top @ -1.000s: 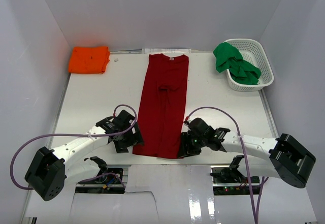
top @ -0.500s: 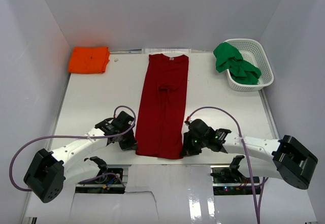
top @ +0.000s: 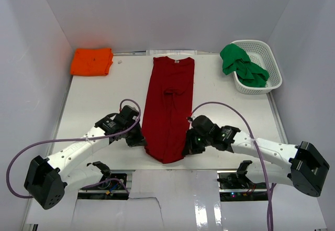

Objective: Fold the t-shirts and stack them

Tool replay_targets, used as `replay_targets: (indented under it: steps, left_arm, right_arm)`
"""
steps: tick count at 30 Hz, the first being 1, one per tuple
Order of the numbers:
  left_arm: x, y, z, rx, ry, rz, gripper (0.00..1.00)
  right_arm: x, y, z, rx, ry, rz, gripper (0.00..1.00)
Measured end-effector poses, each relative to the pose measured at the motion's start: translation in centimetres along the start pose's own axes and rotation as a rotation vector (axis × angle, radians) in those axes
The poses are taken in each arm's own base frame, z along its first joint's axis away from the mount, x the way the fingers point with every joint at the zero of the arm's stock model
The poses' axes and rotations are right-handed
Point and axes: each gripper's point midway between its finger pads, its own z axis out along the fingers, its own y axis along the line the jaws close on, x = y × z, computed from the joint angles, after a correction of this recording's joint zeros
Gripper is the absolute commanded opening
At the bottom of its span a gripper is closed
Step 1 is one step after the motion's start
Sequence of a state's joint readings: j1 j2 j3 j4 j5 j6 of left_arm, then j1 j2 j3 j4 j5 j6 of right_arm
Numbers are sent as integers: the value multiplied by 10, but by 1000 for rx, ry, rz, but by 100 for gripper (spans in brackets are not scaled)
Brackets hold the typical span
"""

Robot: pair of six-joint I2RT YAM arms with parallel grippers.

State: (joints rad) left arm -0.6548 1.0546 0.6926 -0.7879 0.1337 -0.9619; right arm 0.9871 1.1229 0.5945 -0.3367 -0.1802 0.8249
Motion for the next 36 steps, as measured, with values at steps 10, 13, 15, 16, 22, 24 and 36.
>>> replay_targets:
  steps: [10,13,15,16,22,24,36]
  left_arm:
    - [-77,-35,-2,-58,-158,25,0]
    - [-106,-51,-1,-57,-212,30,0]
    - [-126,-60,0,-56,-251,29,0]
    - [-134,-63,1,-60,-263,29,0]
    - [-178,-75,12,-81,-324,24,0]
    - [-186,-74,15,-92,-327,20,0]
    - [-235,-94,37,-95,-364,12,0]
  right_arm:
    - [-77,-8,-13,88,-137,-43,8]
    - [-108,-16,-18,125,-178,-53,8]
    - [-129,-17,-24,137,-209,-64,8]
    - [-139,-17,-25,142,-221,-71,8]
    - [-178,-24,-29,173,-255,-108,8]
    - [-186,-29,-29,187,-255,-115,8]
    - [-238,-53,-24,247,-268,-135,8]
